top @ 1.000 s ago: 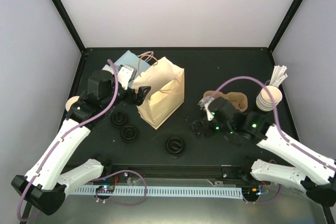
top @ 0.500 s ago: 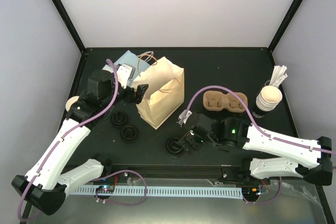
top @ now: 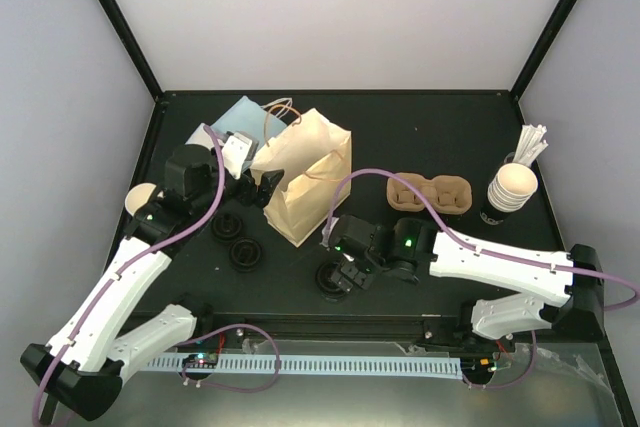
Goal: Pack the takeout coffee
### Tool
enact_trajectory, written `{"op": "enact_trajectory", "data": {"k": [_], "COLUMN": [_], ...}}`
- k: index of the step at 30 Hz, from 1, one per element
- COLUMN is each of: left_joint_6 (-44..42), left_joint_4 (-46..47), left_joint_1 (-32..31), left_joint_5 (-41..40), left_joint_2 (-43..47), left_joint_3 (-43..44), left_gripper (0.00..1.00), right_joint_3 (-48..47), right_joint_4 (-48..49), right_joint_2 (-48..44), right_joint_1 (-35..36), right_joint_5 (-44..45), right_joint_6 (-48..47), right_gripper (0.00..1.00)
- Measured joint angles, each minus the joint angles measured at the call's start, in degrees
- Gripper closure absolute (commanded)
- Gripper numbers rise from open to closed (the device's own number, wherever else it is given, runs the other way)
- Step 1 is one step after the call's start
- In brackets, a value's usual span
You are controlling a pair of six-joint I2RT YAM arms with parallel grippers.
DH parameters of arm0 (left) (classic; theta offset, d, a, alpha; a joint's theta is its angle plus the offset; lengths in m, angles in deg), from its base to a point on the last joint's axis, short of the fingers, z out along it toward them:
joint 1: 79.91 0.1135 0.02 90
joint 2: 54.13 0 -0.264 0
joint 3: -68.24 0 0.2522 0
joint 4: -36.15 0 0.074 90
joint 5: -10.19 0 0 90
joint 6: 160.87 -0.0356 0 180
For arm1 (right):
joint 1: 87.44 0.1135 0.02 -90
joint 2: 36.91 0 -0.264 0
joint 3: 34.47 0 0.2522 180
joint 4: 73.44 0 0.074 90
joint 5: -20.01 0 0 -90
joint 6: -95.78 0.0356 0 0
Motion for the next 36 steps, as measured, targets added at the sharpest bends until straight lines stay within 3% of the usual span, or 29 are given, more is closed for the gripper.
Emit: {"op": "enact_trajectory", "data": {"k": [14,36], "left_joint_6": [-0.57,-0.68], "left_joint_4": [0.92,1.36], "left_joint_1": [0.00,0.00], "left_joint_5": [0.42,0.98], "left_joint_2": [0.02,0.00], "left_joint_3": [-0.92,-1.51], "left_gripper": [0.01,0.01], "right_joint_3": [-1.09,-3.37], "right_joint_4": [-0.11,-0.26], "right_joint_2": [0.17,6.75], "right_joint_1": [0.00,0.31], "right_joint_5": [6.12,-2.89], "right_joint_6": [4.04,4.13], "right_gripper": [0.00,0.00]}}
